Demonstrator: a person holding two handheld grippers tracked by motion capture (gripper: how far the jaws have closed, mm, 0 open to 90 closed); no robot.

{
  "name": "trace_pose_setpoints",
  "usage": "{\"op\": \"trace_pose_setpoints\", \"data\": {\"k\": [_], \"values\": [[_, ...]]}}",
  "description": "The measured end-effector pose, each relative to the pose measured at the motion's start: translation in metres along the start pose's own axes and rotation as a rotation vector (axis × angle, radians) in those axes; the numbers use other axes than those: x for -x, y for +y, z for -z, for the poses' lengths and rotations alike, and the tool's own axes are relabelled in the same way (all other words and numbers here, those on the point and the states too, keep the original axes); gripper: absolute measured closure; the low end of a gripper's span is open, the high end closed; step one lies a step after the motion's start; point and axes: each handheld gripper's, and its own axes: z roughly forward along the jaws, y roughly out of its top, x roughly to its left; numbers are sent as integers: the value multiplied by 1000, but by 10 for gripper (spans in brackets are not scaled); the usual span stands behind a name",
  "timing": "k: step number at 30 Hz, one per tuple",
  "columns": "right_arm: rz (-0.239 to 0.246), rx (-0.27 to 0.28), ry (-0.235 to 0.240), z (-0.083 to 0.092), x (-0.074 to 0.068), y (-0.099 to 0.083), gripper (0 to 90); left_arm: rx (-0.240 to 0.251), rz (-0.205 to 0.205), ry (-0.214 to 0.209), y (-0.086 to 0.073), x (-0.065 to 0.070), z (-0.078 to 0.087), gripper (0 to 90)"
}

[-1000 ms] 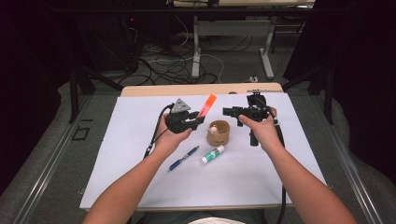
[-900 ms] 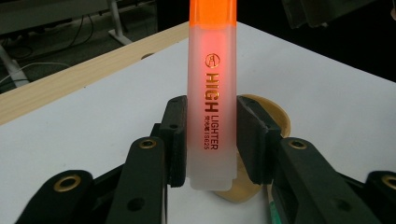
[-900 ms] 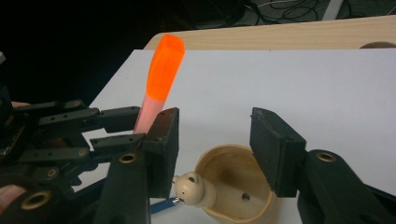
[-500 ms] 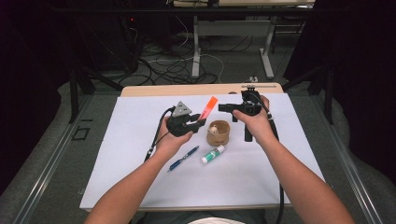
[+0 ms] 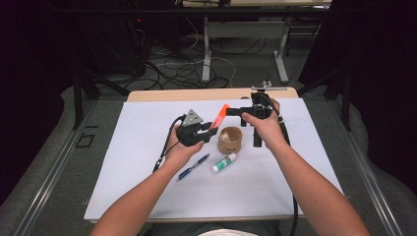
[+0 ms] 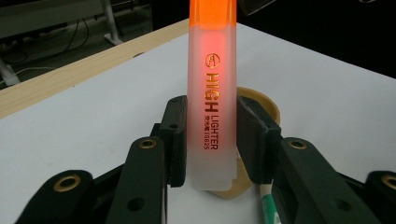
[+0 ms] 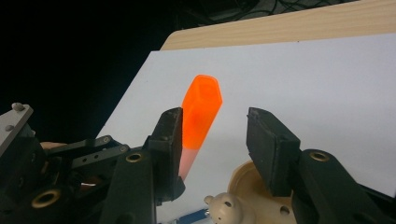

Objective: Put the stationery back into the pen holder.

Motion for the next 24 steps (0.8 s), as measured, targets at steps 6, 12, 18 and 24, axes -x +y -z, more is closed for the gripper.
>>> {"op": "trace_pose_setpoints", "data": {"k": [6, 12, 18, 24], "values": [[-16, 1, 19, -7, -2, -2, 569, 9, -16, -24, 2, 6, -1, 659], [-37, -21, 39, -11, -4, -4, 604, 14, -24, -40, 3, 13, -4, 659], [-54, -27, 46, -12, -3, -4, 638, 22, -20, -44, 3, 13, -3, 659], [-87, -26, 45, -13, -3, -5, 688, 24, -13, -47, 3, 14, -3, 659]]}}
